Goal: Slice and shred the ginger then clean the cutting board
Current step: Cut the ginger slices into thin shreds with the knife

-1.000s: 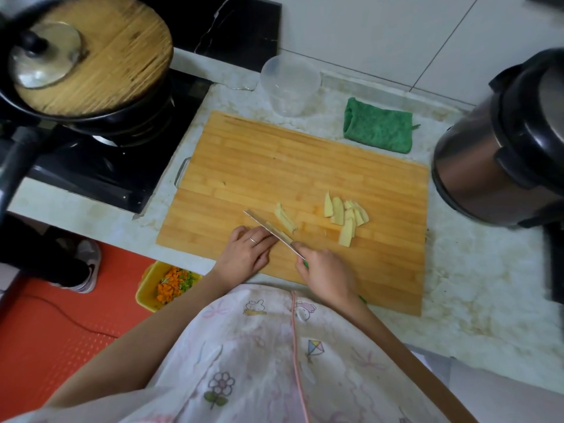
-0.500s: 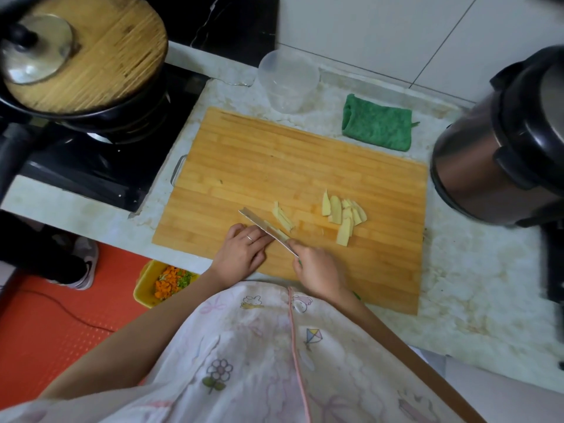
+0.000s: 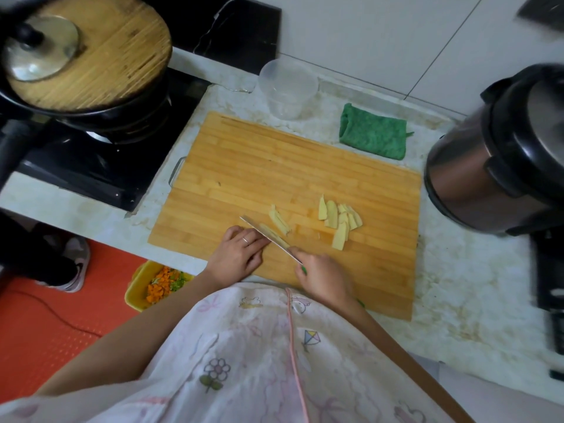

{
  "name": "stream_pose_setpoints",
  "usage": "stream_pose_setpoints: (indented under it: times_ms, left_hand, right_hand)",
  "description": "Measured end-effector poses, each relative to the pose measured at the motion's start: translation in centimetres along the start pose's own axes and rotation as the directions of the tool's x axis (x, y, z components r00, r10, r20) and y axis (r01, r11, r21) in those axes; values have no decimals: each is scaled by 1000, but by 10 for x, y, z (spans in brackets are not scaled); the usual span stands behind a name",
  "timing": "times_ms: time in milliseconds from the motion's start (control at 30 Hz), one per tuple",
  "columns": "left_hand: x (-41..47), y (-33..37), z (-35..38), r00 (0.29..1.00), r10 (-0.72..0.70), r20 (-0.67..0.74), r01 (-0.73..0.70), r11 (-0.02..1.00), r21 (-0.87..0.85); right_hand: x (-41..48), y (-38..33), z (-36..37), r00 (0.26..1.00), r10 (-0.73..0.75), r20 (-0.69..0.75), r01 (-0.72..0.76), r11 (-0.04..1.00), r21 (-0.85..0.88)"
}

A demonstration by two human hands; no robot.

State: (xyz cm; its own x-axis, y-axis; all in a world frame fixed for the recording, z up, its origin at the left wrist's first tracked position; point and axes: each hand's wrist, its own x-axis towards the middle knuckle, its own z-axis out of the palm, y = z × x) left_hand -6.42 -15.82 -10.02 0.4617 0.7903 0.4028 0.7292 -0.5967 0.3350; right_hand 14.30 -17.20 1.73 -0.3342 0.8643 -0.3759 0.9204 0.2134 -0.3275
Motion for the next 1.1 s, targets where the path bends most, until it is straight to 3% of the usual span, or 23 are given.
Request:
stream_pose_setpoints:
  times_ms: [633, 833, 1100]
  left_hand:
    - [1, 0, -2, 1000, 1, -15, -1, 999, 45]
    - [3, 1, -5, 1000, 23, 10, -24, 995, 96]
    - [20, 6, -16, 979, -22, 203, -6, 991, 137]
  right_hand:
    - [29, -13, 5, 997, -40, -59, 42, 998, 36]
    - [44, -2, 0, 988, 156, 9, -151, 936, 318]
    - [29, 17, -10, 979, 177, -98, -112, 877, 468]
